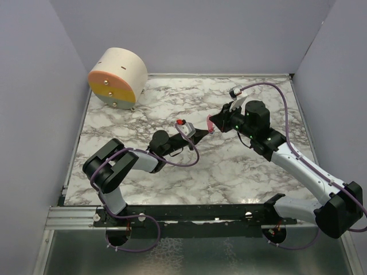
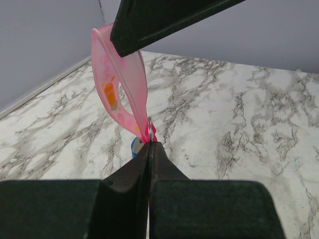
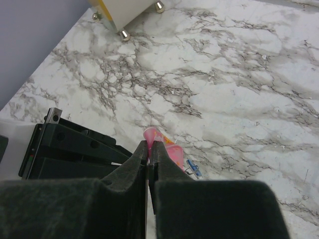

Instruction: Put the keys on the keyring

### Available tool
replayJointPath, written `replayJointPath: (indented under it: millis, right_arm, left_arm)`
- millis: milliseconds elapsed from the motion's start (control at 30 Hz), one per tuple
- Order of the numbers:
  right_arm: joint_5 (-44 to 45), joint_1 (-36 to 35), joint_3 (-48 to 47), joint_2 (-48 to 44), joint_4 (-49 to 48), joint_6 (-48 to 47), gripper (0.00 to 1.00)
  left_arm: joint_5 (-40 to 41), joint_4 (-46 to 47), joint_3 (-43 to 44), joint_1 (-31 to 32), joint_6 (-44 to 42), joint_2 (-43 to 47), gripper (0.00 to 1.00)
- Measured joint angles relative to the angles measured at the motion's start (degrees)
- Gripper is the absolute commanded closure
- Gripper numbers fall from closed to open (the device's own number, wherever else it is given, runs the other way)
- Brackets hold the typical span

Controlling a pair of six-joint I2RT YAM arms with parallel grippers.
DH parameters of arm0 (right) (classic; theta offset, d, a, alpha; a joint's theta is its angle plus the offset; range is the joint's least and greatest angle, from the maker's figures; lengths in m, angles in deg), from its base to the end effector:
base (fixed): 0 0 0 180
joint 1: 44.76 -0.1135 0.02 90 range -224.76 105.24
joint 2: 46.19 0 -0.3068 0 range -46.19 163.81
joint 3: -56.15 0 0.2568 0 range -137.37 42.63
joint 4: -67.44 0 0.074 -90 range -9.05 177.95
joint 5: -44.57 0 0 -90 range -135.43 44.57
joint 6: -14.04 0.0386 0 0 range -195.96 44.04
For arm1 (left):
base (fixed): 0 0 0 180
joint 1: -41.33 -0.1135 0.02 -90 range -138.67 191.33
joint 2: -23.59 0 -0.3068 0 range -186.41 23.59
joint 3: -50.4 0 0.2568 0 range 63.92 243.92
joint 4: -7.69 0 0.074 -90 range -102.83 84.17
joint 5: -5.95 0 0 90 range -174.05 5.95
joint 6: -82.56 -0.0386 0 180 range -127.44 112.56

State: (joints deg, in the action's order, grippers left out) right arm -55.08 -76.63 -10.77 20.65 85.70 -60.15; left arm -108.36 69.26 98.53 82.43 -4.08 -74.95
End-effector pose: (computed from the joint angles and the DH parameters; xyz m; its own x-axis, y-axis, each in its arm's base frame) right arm 0.2196 0.1441 0.3610 -0.4336 0.0467 -0.8999 -0.5588 0.7695 0.3092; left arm 0.2430 -0.2331 0.2401 0.0927 -0.1517 -0.9841 0.9104 0.4131 0.0220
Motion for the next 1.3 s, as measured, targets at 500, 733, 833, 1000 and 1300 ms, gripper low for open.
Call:
replayJointPath:
  millis: [500, 733, 833, 1000, 1300]
  right_arm:
    - [0.0, 0.0, -2.8, 2.1, 1.6, 1.2, 0.99]
    - [-0.1, 0.0, -4.4, 3.5, 1.9, 1.9, 0.99]
    - [-0.2, 0.0, -4.6, 3.9, 2.0, 2.0, 0.99]
    - [-0.3, 0.0, -4.6, 4.2, 2.1, 2.2, 0.99]
    - [-0.3, 0.0, -5.7, 5.2, 2.1, 2.4, 0.99]
  left_arm:
    - [-4.2, 4.7, -1.9, 0.6, -2.3, 0.0, 1.00]
    - [-5.0, 5.5, -2.1, 0.9, -3.8, 0.0, 1.00]
    - [-5.3, 5.5, -2.1, 1.0, -4.2, 0.0, 1.00]
    - [-5.5, 5.3, -2.1, 1.3, -4.5, 0.0, 0.97]
    - [-6.7, 3.4, -1.1, 2.8, -4.8, -1.5, 0.87]
